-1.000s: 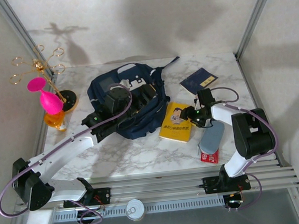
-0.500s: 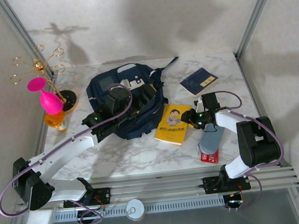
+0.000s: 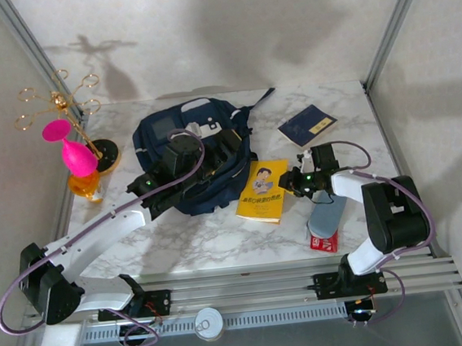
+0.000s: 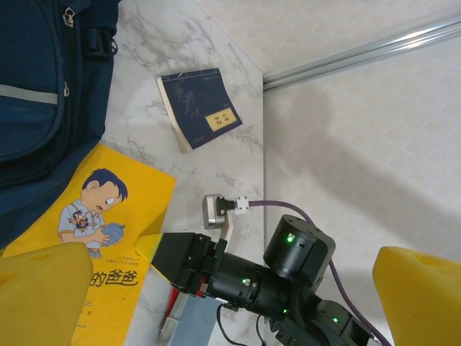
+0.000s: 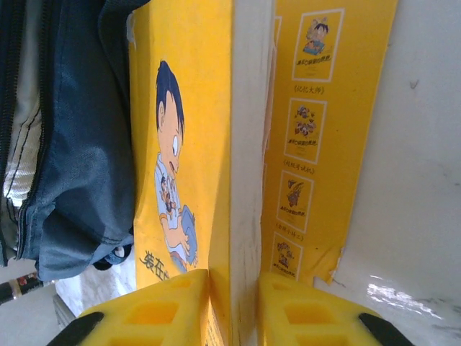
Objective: Pack the student bag
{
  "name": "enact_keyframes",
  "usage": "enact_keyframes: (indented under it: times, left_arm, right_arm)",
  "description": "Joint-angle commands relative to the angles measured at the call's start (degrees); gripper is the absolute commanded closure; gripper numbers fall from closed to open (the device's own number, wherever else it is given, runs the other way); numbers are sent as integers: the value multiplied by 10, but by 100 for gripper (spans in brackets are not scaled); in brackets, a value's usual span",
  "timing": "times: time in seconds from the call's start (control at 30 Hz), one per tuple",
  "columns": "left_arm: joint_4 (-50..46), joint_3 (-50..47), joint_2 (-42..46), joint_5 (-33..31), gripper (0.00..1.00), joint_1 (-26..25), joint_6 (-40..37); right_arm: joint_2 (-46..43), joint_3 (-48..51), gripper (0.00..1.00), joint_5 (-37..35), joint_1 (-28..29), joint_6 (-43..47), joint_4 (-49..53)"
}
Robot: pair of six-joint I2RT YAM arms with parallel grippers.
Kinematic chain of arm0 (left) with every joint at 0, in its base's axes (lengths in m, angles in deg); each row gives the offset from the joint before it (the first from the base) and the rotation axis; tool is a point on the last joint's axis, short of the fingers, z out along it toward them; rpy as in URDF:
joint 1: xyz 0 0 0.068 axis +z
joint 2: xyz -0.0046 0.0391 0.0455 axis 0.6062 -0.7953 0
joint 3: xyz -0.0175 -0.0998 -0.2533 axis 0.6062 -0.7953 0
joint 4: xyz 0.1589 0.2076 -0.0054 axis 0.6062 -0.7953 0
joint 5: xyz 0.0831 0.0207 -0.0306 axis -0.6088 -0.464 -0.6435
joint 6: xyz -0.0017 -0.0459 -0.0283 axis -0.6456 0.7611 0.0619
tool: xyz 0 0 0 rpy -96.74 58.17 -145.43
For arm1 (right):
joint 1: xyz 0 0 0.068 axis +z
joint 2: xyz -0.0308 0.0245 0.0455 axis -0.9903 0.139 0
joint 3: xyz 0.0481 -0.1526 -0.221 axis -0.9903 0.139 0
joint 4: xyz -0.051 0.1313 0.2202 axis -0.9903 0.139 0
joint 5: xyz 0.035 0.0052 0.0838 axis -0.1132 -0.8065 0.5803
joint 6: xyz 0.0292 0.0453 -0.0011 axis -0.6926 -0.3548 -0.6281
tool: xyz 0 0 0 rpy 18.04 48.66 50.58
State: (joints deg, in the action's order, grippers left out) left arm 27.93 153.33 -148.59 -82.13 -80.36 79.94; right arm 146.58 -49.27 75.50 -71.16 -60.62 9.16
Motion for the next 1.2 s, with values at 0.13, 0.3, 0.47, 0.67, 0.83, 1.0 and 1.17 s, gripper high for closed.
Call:
enact_keyframes:
  times: [0.13, 0.3, 0.47, 0.67, 0.83, 1.0, 1.17]
  left_arm:
    - [-4, -1, -5, -11, 1, 0, -22]
    - [-3, -11, -6, 0, 1, 5, -46]
    - [-15, -31, 2, 45, 1, 35, -71]
    - [23, -89, 33, 120, 1, 77, -117]
    - [36, -114, 61, 132, 1, 93, -153]
    - [62, -134, 59, 165, 1, 108, -165]
    - [107, -142, 27, 200, 1, 110, -172]
  right_arm:
    - [-6, -10, 90, 34, 2, 11, -10]
    - [-37, -19, 100, 37, -4, 7, 9]
    - [-92, -29, 100, 41, -21, -1, 40]
    - [-160, -55, 100, 49, -39, 14, 111]
    - [-213, -83, 100, 67, -42, 28, 155]
    - [-226, -112, 100, 132, -41, 22, 147]
    - [-223, -137, 100, 186, -38, -6, 109]
